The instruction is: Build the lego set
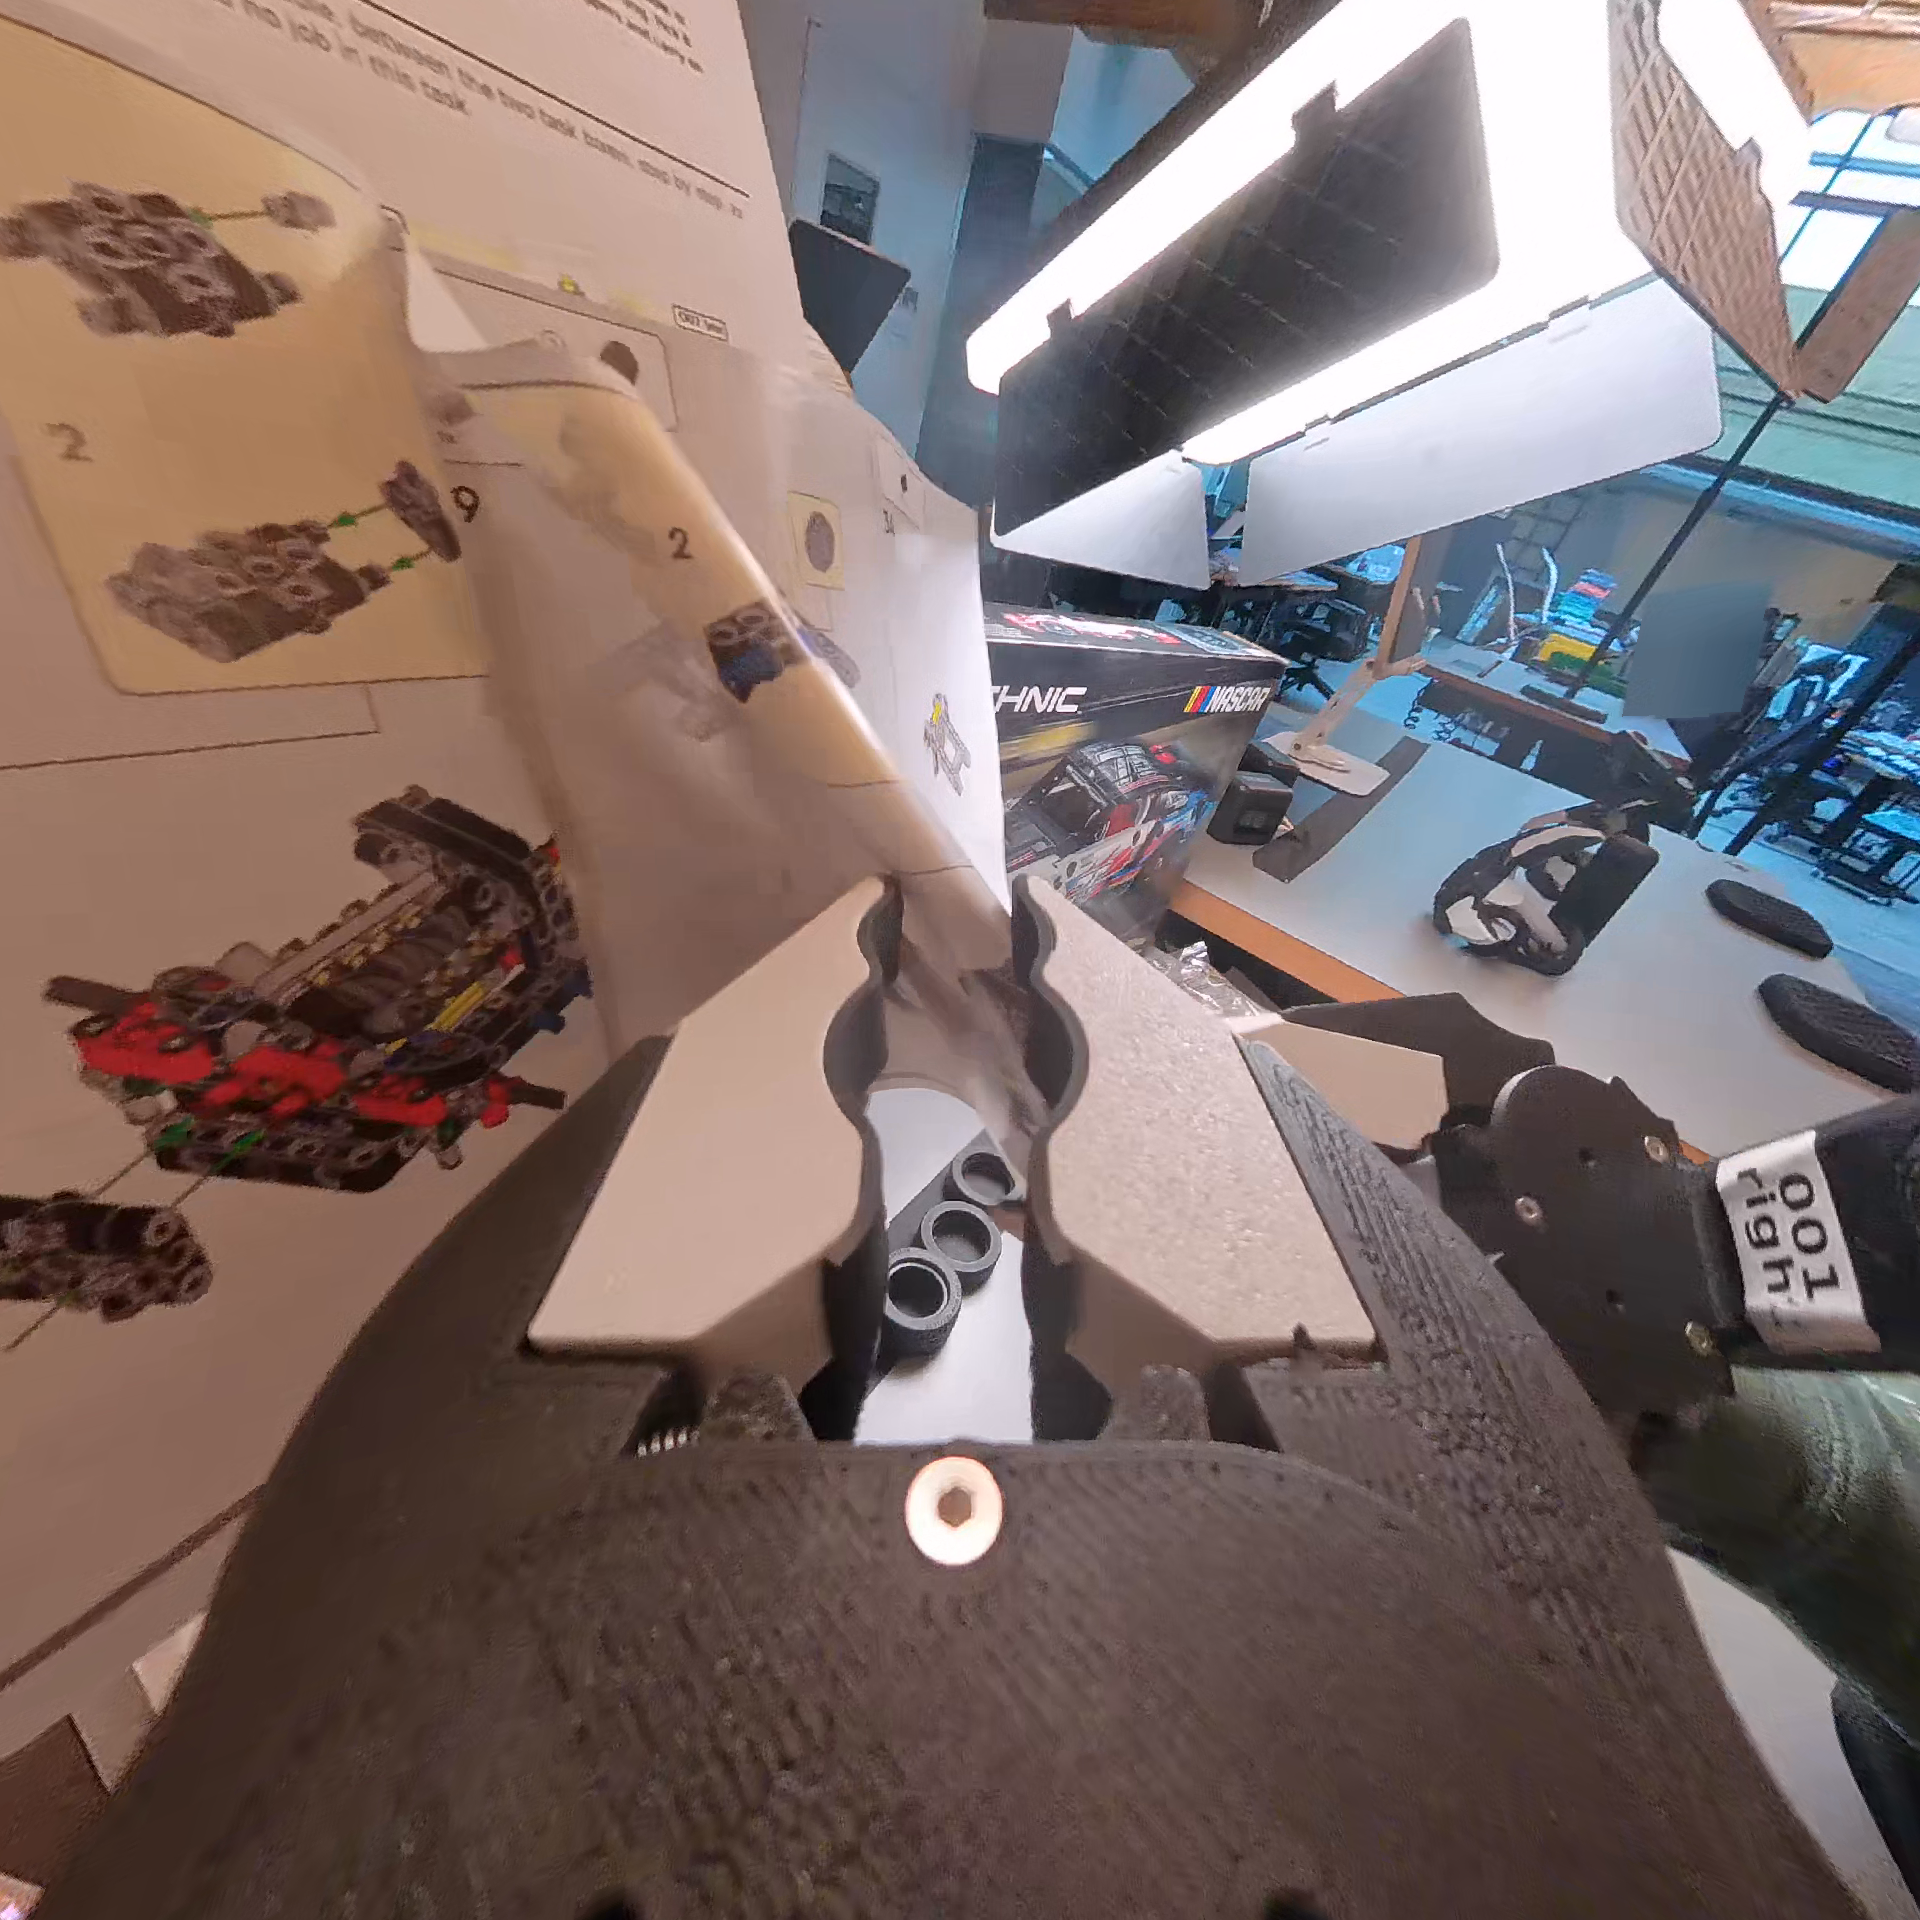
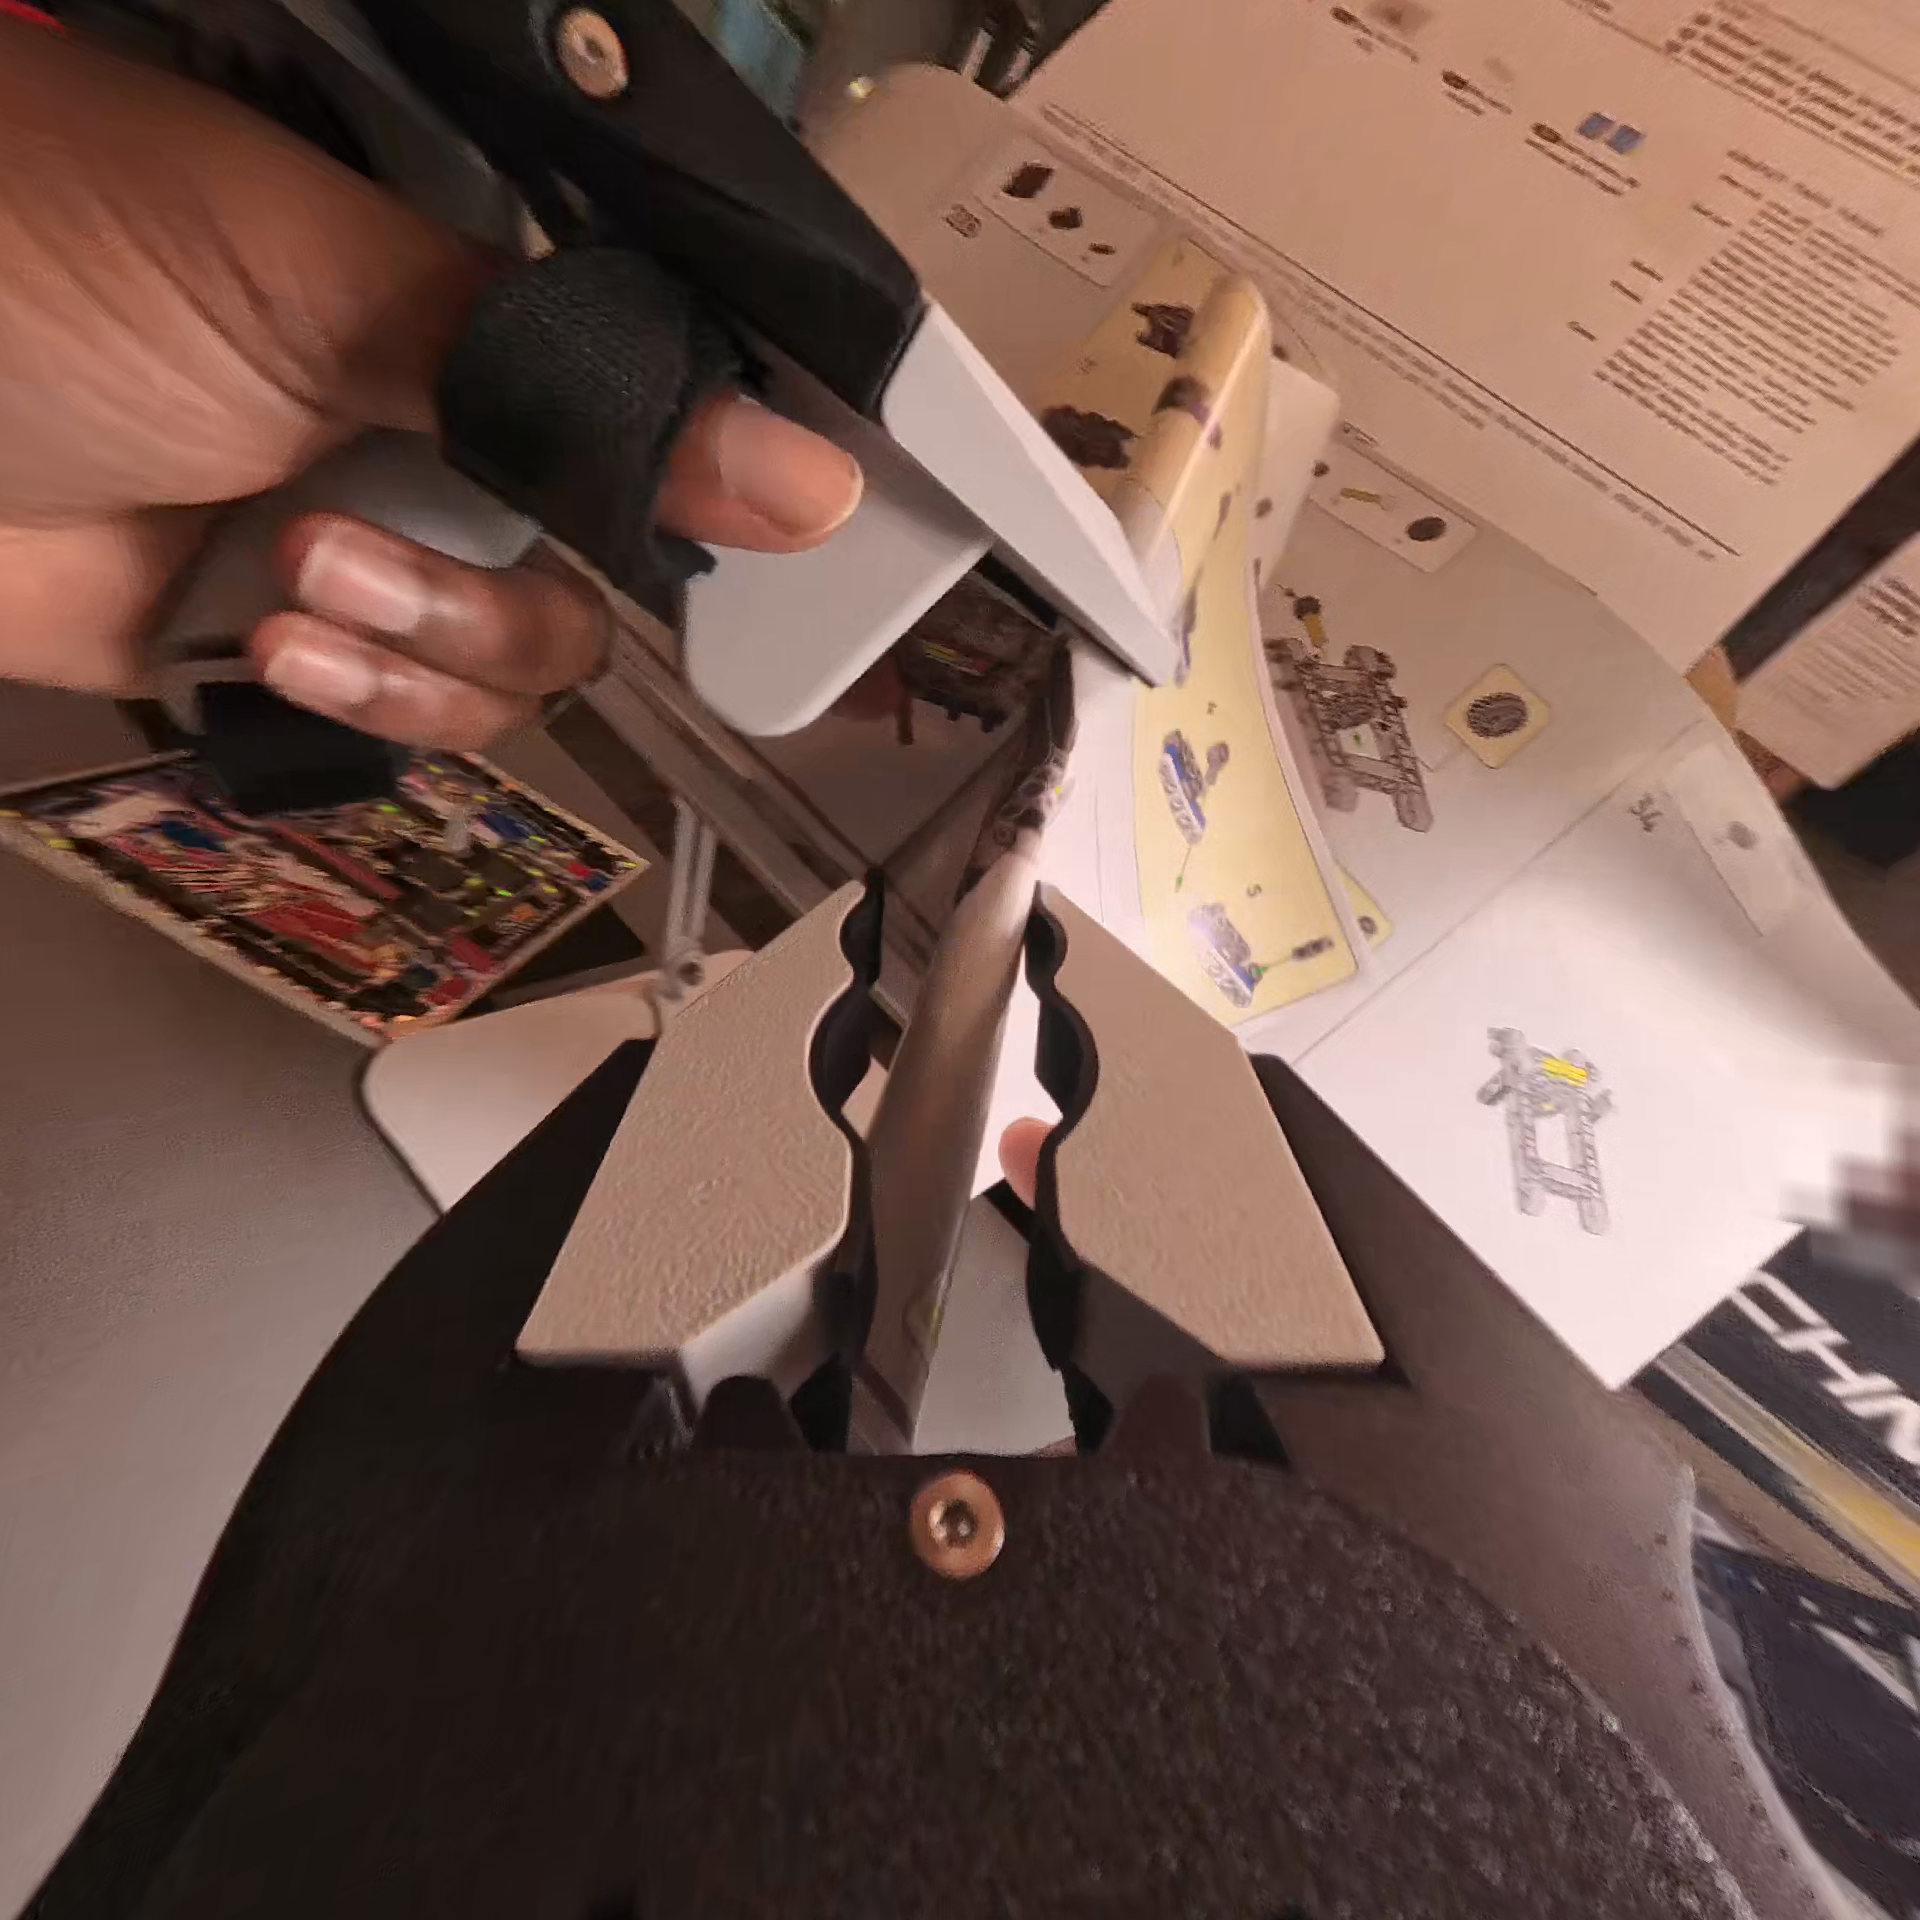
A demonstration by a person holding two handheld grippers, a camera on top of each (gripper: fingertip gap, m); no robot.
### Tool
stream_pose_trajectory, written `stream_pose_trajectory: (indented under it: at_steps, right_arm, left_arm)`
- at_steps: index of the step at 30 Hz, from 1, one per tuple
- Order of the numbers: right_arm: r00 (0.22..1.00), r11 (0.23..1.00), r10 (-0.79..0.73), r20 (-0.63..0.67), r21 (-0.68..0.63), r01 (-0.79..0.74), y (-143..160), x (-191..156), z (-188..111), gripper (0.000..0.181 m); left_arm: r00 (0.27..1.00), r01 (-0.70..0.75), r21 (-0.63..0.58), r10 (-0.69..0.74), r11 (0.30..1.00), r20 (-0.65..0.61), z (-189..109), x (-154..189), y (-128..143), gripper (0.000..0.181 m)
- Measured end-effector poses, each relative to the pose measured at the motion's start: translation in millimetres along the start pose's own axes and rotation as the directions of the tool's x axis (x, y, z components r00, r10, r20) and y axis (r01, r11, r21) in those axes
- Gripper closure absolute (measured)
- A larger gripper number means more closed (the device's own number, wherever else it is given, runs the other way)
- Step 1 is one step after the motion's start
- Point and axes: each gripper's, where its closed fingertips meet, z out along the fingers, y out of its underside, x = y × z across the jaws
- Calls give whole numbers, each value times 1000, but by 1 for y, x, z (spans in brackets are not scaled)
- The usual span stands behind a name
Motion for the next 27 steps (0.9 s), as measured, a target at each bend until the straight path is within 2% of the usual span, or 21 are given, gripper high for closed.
stream_pose_trajectory:
  at_steps: [1, 3, 5, 8, 10, 13, 15, 16, 17, 18, 20, 22, 24, 27]
  right_arm:
    - [998, 999, 24, 65, 44, -27, -5, -7, -8, 155]
    - [975, 979, 95, 200, 156, -127, -19, -16, -31, 156]
    - [928, 920, 226, 297, 248, -304, -34, -6, -56, 160]
    - [865, 822, 423, 269, 289, -491, -30, 40, -71, 152]
    - [819, 798, 514, 255, 209, -565, -9, 55, -64, 140]
    - [723, 757, 621, 302, 9, -654, 24, 44, -40, 111]
    - [574, 667, 699, 427, -101, -738, 22, 20, -30, 96]
    - [494, 622, 723, 483, -142, -770, 16, 9, -28, 95]
    - [446, 596, 724, 527, -151, -789, 6, 2, -26, 103]
    - [427, 588, 708, 562, -135, -797, -4, -2, -27, 123]
    - [451, 608, 662, 599, -77, -790, -23, -4, -30, 177]
    - [493, 625, 614, 616, 1, -780, -40, -1, -37, 181]
    - [515, 643, 599, 612, 16, -766, -47, -1, -39, 181]
    - [595, 714, 553, 583, 37, -699, -53, -6, -37, 181]
  left_arm:
    - [1000, 9, 12, -9, 1000, -11, -5, -1, -1, 163]
    - [999, 22, 45, -20, 999, -40, -16, -2, -5, 165]
    - [999, 28, 61, -26, 998, -44, -26, -8, -7, 168]
    - [997, 52, 67, -48, 996, -60, -38, -15, -8, 171]
    - [995, 80, 74, -75, 994, -70, -42, -19, -8, 171]
    - [989, 123, 94, -113, 988, -98, -47, -19, -10, 171]
    - [986, 137, 99, -126, 986, -106, -48, -17, -10, 170]
    - [986, 139, 98, -128, 985, -111, -48, -16, -9, 169]
    - [985, 139, 94, -128, 986, -115, -49, -15, -8, 168]
    - [985, 139, 89, -128, 986, -117, -50, -14, -7, 167]
    - [987, 131, 77, -123, 988, -102, -55, -15, -6, 163]
    - [994, 101, 68, -97, 993, -59, -65, -18, -7, 154]
    - [1000, 25, 56, -24, 998, -18, -76, -14, -9, 148]
    - [998, -61, 28, 62, 998, -31, -86, 9, -7, 146]
